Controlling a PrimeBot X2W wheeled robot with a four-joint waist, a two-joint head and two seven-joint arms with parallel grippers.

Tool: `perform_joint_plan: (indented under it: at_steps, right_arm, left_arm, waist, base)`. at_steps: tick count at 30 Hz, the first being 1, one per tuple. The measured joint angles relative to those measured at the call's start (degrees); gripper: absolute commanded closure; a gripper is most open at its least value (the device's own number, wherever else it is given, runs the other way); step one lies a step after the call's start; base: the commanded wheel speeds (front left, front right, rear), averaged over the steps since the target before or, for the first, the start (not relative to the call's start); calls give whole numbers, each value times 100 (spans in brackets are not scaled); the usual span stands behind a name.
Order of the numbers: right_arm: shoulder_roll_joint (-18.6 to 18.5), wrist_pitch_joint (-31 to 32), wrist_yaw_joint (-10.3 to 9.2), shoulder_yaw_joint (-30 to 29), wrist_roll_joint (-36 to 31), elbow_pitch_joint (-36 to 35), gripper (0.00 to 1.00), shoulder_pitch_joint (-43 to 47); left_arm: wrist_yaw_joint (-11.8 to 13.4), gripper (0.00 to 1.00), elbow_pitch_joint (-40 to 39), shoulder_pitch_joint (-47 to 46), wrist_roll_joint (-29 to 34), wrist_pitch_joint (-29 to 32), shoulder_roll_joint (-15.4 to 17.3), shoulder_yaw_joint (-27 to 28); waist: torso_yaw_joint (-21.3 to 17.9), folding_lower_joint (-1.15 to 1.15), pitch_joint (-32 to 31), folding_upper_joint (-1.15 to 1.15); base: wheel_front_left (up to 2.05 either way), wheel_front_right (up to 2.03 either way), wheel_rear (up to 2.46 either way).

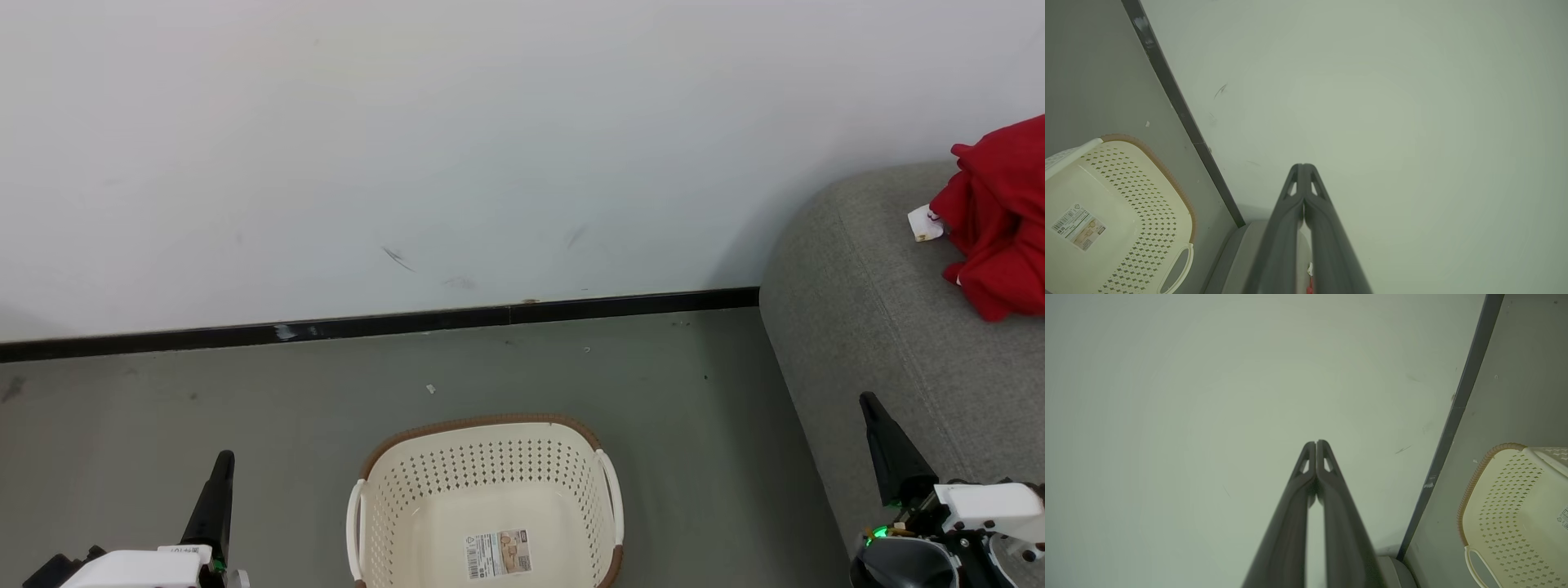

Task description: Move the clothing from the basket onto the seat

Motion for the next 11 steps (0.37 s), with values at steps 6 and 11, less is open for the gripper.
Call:
perform_joint_plan:
  at_steps: [6,11]
  right_arm:
    - [0,0,0,2,0,-1,100,1]
    - [0,0,0,3,0,-2,100,1]
  left_arm:
    - [0,100,-1,0,0,0,0,0]
    - [0,100,-1,0,0,0,0,0]
  waist:
    - [0,0,0,0]
    - [0,0,0,0]
  base:
    - [0,0,0]
    - [0,0,0]
